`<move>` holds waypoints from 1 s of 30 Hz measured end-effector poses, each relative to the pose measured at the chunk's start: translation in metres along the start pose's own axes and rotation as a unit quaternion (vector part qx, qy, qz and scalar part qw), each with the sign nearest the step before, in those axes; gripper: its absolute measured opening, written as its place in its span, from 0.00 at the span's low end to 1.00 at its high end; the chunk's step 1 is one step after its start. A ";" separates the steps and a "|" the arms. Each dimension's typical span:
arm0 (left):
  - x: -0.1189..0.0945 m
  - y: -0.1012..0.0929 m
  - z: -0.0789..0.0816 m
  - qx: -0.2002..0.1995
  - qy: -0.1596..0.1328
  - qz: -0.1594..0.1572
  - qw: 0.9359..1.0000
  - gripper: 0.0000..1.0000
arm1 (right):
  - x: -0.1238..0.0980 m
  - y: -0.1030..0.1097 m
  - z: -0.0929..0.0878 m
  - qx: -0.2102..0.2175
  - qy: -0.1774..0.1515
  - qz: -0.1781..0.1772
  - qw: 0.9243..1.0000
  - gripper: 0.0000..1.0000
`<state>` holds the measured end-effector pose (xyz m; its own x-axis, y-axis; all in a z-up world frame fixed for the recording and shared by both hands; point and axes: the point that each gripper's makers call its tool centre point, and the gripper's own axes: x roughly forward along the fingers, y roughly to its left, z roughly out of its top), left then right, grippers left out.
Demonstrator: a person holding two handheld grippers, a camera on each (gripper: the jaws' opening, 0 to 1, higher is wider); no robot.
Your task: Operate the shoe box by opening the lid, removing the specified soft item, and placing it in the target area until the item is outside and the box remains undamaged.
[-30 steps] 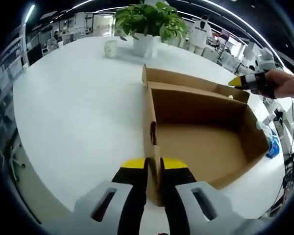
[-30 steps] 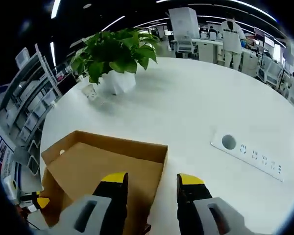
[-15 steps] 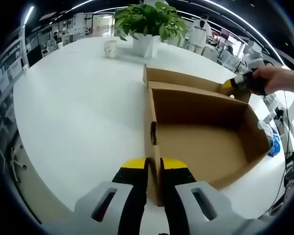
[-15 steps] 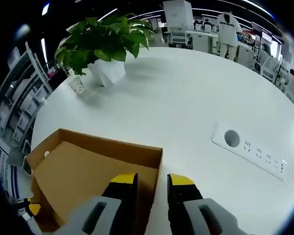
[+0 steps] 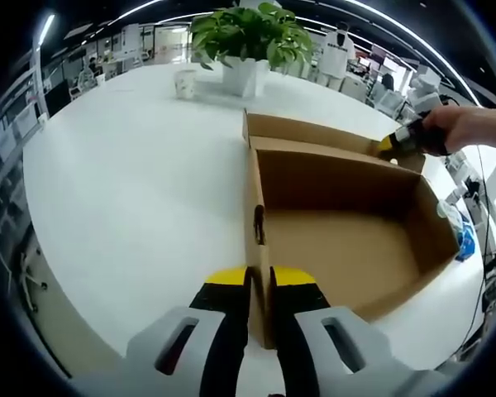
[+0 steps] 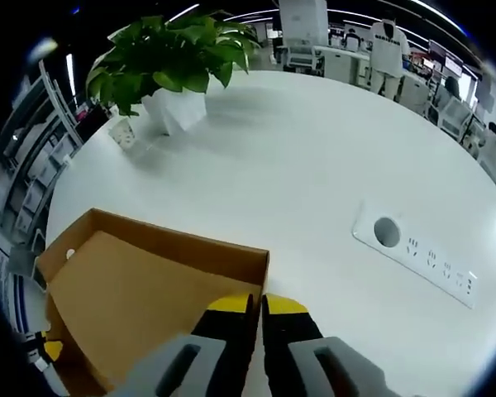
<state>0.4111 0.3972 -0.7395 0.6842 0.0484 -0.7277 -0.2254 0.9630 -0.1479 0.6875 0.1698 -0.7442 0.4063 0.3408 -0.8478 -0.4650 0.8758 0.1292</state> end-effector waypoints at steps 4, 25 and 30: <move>0.000 0.000 0.000 0.005 0.000 0.002 1.000 0.07 | -0.004 0.001 0.004 -0.001 -0.004 -0.002 1.000 0.00; 0.000 0.002 0.000 0.026 0.002 0.021 0.999 0.04 | -0.043 -0.002 0.026 -0.024 -0.048 0.001 0.999 0.00; 0.000 0.002 0.000 0.032 0.004 0.026 0.999 0.04 | -0.054 0.001 0.027 -0.031 -0.059 0.000 0.998 0.00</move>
<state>0.4112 0.3990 -0.7396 0.6676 0.0970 -0.7382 -0.2152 0.9743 -0.0666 0.6869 0.1615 -0.6842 0.4934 0.3822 -0.7813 -0.5123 0.8536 0.0941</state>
